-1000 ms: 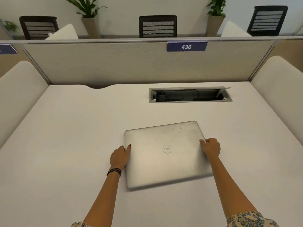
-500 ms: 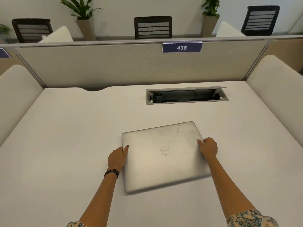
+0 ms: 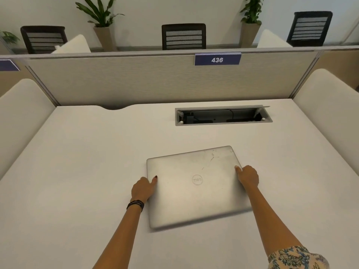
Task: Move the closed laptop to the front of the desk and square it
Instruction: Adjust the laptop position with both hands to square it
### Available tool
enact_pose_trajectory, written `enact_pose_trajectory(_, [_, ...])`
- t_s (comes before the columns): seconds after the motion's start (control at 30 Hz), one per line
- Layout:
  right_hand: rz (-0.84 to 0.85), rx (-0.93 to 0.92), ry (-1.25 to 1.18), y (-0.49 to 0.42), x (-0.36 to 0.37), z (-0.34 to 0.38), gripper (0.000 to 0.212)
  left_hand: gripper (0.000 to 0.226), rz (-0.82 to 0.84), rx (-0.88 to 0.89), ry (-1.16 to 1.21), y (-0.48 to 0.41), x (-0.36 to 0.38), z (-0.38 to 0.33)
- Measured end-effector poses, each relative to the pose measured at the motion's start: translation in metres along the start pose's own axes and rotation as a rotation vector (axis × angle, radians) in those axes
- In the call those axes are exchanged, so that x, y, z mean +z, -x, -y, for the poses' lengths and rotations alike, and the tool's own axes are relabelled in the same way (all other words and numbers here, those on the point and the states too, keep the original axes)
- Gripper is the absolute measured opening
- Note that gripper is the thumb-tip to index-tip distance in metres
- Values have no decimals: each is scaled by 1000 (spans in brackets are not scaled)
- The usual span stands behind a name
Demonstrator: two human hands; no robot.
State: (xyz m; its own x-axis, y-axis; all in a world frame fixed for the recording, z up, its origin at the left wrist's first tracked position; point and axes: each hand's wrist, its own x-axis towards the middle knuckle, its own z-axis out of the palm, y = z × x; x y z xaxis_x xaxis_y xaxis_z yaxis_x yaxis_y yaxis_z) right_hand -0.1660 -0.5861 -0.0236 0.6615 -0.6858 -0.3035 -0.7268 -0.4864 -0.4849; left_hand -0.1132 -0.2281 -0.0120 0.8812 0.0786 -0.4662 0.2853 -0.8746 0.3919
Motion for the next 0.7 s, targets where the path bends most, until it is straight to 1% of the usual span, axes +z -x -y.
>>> enact_pose_trajectory(0.07, [7,6,7,1,-2,2,48,49,1,-19,50,0,1,1])
enact_pose_trajectory(0.2, [16,-3,7,3,-5,4,41,45,-43,-25,90,2,4,2])
enact_pose_trajectory(0.37, [18,0,7,5,-9,5,40,48,-60,-29,110,-1,4,4])
enact_pose_trajectory(0.5, [54,0,32,5,-12,7,39,45,-65,6,76,-1,1,3])
enact_pose_trajectory(0.63, [69,9,41,10,-14,9,46,46,-58,35,28,-6,-5,5])
enact_pose_trajectory(0.7, [70,-1,45,13,-14,10,42,47,-61,35,29,-10,-7,6])
